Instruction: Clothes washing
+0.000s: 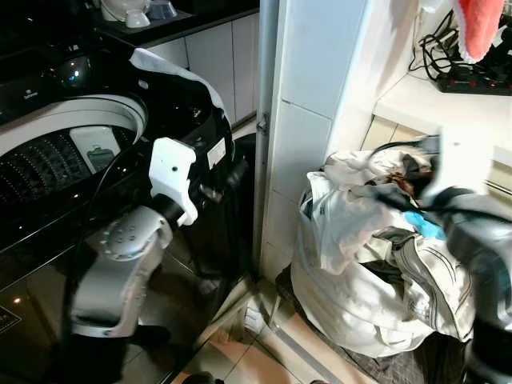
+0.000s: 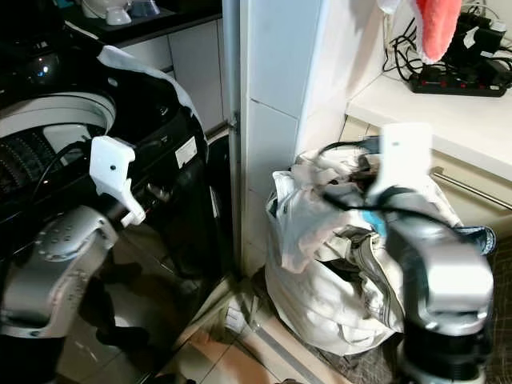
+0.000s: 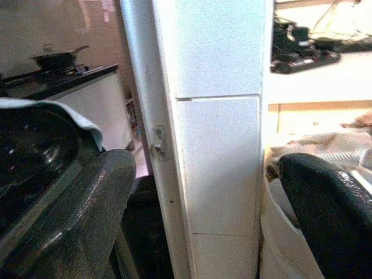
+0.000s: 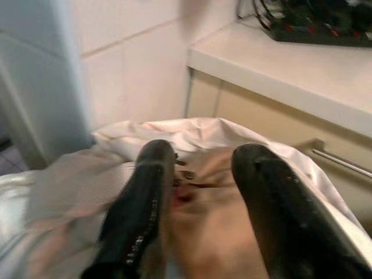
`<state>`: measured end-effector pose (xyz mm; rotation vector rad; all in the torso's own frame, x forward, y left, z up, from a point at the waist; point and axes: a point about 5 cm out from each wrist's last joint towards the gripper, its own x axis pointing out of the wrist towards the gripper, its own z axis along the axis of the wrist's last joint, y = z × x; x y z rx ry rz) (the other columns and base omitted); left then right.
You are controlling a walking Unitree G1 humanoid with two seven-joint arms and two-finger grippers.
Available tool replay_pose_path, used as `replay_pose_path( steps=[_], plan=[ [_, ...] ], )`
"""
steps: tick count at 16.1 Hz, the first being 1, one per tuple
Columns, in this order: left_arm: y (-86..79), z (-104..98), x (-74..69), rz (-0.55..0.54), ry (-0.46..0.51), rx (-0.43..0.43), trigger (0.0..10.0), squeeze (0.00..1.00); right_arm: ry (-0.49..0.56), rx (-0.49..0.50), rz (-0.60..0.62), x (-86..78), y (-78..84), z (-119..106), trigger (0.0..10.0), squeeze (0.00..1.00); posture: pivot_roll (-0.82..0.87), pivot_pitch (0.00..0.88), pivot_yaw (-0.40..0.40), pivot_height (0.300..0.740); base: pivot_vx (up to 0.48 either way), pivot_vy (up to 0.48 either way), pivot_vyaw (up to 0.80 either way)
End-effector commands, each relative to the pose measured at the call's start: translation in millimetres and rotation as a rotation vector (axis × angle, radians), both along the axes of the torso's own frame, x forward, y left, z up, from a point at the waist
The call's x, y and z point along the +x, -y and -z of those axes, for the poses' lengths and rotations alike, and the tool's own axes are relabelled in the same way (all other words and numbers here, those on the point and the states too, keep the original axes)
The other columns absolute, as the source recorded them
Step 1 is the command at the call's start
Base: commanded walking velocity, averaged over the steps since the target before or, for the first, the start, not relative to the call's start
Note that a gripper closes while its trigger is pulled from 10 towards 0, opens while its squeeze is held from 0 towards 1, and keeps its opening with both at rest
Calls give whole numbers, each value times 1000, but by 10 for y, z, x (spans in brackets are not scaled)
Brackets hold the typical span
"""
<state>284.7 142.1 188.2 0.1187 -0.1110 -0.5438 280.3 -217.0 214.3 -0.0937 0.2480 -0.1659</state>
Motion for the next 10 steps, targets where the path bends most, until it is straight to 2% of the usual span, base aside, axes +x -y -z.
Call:
replay_pose_path(
  steps=[1,3,5,8,9,10],
  plan=[
    [3,-55,-6,31,28,10,10000,0,-11,25,-5,14,40,-23,10000,1000,-21,0,-3,740,0,0,0],
    [-23,-84,27,1,35,3,10000,0,-41,41,-14,26,79,-11,10000,1000,-19,0,-5,740,0,0,0],
    [-29,-60,75,-44,22,47,10000,0,-119,49,-20,55,156,36,10000,1000,-19,0,-8,740,0,0,0],
    [45,-82,54,13,14,65,10000,0,-201,51,32,172,313,53,10000,1000,-12,0,-13,740,0,0,0],
    [41,-88,58,15,18,71,10000,0,-227,59,12,210,326,79,10000,0,-9,0,-14,740,0,0,0],
    [39,-84,61,13,16,74,10000,0,-285,58,15,211,336,146,10000,0,-9,0,-14,740,0,0,0]
  ],
)
